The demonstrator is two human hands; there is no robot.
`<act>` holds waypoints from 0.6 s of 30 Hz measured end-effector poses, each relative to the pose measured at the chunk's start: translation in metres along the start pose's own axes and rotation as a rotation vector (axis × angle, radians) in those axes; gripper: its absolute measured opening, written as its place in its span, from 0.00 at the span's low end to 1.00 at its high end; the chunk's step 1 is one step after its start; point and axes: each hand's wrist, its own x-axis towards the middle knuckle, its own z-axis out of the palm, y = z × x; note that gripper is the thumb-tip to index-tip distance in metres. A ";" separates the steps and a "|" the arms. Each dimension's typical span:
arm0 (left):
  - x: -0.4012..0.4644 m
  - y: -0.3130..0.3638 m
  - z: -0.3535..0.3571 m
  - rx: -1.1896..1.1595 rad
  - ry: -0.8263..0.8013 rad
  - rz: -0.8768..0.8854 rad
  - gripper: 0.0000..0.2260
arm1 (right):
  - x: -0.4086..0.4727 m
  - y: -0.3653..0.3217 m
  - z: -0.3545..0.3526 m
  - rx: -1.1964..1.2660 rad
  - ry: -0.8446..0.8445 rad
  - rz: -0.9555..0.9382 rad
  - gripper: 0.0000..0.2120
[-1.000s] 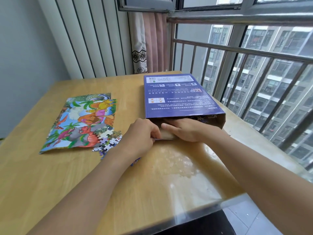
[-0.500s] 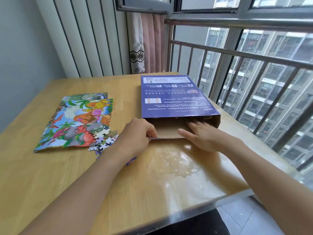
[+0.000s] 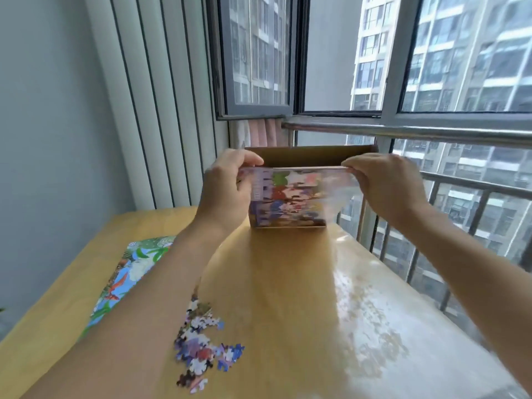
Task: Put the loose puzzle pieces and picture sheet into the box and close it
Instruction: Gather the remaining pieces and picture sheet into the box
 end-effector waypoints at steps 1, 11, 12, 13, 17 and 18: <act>0.015 -0.001 -0.004 0.031 0.013 0.016 0.10 | 0.013 -0.001 -0.004 0.014 0.032 -0.014 0.09; 0.024 0.006 -0.014 0.137 0.012 0.026 0.05 | 0.018 0.001 -0.015 0.121 0.057 -0.106 0.15; 0.021 0.006 -0.012 0.143 -0.002 0.014 0.05 | 0.014 0.002 -0.012 0.109 0.036 -0.081 0.11; 0.015 0.003 -0.010 0.151 -0.022 -0.005 0.05 | 0.009 0.003 -0.008 0.103 -0.004 -0.066 0.09; -0.035 -0.023 -0.004 0.183 -0.311 -0.126 0.08 | -0.047 0.001 0.017 0.074 -0.340 -0.076 0.07; -0.052 -0.029 0.001 0.188 -0.397 -0.161 0.08 | -0.064 -0.002 0.026 0.078 -0.406 -0.072 0.07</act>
